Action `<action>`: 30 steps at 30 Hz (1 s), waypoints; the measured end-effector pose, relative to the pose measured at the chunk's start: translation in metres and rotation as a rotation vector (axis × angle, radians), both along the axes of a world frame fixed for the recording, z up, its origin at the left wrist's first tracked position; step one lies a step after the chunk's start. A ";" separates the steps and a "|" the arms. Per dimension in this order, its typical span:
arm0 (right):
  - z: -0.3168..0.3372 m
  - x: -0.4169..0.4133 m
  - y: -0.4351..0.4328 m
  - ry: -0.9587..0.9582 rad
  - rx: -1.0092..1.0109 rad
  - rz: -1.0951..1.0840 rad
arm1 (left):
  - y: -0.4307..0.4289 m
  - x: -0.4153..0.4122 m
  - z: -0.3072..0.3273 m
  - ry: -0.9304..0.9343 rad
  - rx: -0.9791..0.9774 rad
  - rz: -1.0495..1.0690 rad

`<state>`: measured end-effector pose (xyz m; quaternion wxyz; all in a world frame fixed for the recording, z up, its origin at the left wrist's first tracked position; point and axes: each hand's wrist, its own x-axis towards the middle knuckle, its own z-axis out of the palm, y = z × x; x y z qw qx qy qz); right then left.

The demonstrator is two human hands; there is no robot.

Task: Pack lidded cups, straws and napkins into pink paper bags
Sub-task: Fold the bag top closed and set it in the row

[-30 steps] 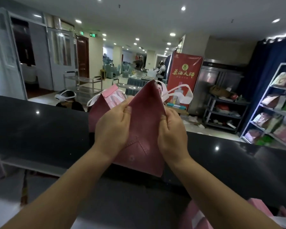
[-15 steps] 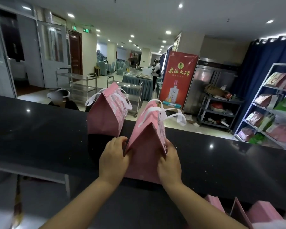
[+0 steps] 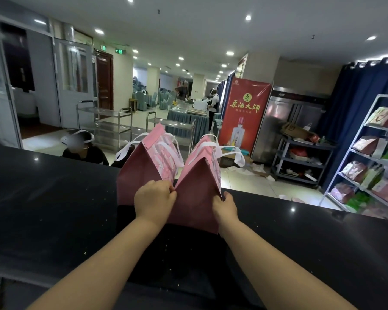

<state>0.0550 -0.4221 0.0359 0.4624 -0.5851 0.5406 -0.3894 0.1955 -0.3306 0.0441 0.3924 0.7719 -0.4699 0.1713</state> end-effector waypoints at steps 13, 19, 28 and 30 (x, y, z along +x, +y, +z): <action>-0.024 0.021 -0.040 0.200 -0.575 0.121 | -0.035 0.035 -0.020 -0.328 -0.249 -0.020; -0.014 0.032 -0.043 0.047 -0.676 0.108 | -0.070 0.025 0.013 0.124 -0.047 -0.358; -0.015 0.044 -0.042 -0.026 -0.633 0.067 | -0.085 0.019 0.008 0.481 -0.096 -0.350; -0.017 0.044 -0.040 -0.009 -0.597 0.114 | -0.081 0.021 0.007 0.470 -0.087 -0.395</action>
